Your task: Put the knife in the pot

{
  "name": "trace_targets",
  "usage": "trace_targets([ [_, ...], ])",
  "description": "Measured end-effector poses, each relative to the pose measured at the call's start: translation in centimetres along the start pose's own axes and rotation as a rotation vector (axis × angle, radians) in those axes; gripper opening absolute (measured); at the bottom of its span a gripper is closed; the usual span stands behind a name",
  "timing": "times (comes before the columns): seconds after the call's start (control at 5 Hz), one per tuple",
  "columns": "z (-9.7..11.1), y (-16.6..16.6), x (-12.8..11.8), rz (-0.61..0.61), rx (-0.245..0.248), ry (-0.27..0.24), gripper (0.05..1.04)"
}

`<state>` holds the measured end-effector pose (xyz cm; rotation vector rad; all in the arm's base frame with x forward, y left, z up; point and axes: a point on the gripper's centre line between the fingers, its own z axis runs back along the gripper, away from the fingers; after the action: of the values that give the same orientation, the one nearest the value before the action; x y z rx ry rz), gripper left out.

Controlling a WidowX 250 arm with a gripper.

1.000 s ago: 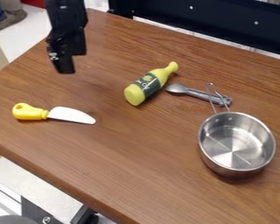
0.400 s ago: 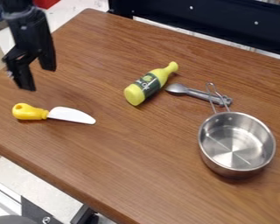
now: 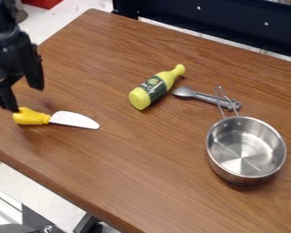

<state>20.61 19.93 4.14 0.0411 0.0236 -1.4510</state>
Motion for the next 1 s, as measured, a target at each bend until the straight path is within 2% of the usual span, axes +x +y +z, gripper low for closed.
trace_targets([
  [0.2, -1.1, -1.3, 0.6, -0.004, 0.006, 0.034, 0.998],
  [0.4, -2.3, -2.3, 1.8, 0.016, -0.009, 0.035, 0.998],
  [0.6, -2.6, -2.2, 2.4, 0.048, 0.010, 0.055, 0.952],
  [0.8, -2.7, -1.7, 2.5, 0.090, 0.042, 0.092, 0.722],
  [1.0, -2.7, -1.1, 2.6, 0.135, 0.071, 0.106, 0.436],
])
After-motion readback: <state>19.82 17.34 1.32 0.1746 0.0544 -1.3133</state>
